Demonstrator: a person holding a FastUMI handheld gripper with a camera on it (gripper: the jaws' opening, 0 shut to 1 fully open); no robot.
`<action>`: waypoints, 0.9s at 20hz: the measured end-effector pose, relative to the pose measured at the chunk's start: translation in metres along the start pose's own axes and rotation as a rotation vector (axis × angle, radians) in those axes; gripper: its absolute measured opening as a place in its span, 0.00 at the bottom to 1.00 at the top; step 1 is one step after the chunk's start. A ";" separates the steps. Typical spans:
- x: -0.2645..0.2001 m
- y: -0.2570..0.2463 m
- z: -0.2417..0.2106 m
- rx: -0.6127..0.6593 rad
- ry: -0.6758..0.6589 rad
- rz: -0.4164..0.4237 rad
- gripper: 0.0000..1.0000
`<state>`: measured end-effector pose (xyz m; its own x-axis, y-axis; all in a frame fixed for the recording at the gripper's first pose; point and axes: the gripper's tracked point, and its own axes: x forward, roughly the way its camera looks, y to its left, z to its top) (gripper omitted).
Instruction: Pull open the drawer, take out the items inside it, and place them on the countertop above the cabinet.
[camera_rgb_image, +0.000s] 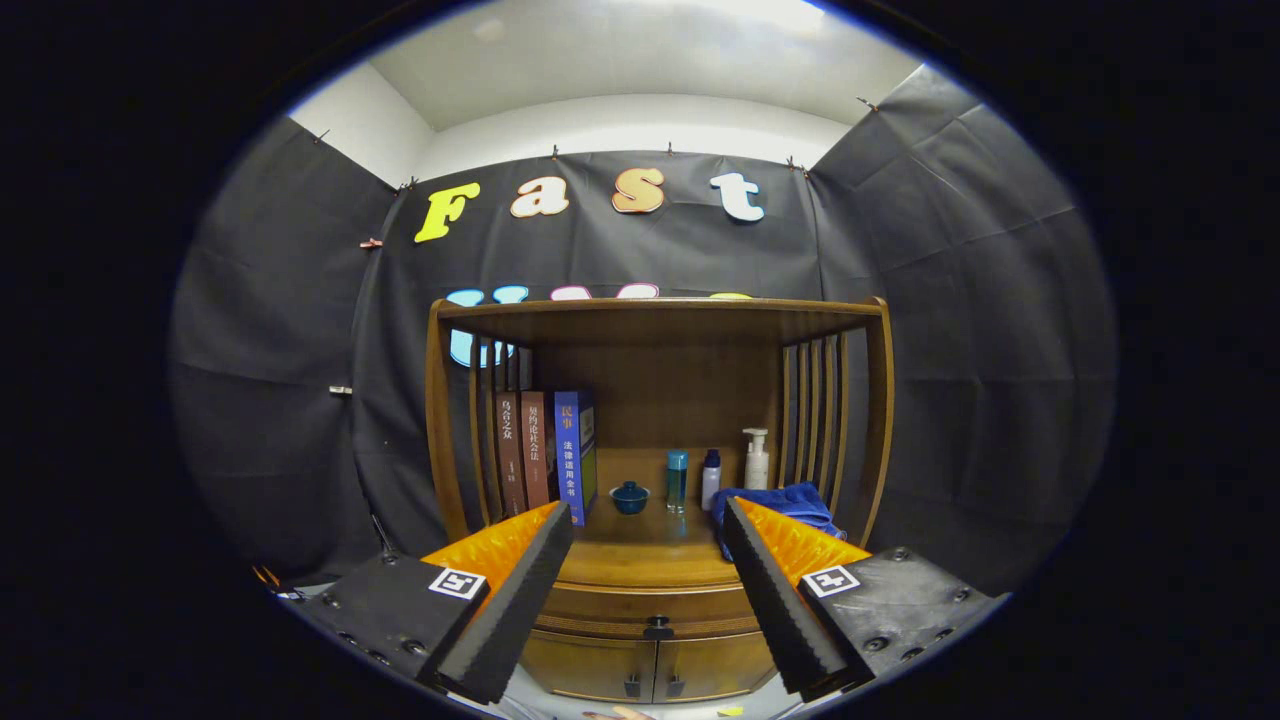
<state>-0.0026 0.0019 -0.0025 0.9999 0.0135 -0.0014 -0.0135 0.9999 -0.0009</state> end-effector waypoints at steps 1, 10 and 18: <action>0.001 0.002 0.000 0.001 -0.001 0.006 0.99; 0.020 -0.004 -0.039 0.026 0.062 0.006 0.99; 0.055 -0.013 -0.126 0.037 0.228 -0.007 0.99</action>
<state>0.0520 -0.0107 -0.1285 0.9737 0.0106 -0.2276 -0.0027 0.9994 0.0350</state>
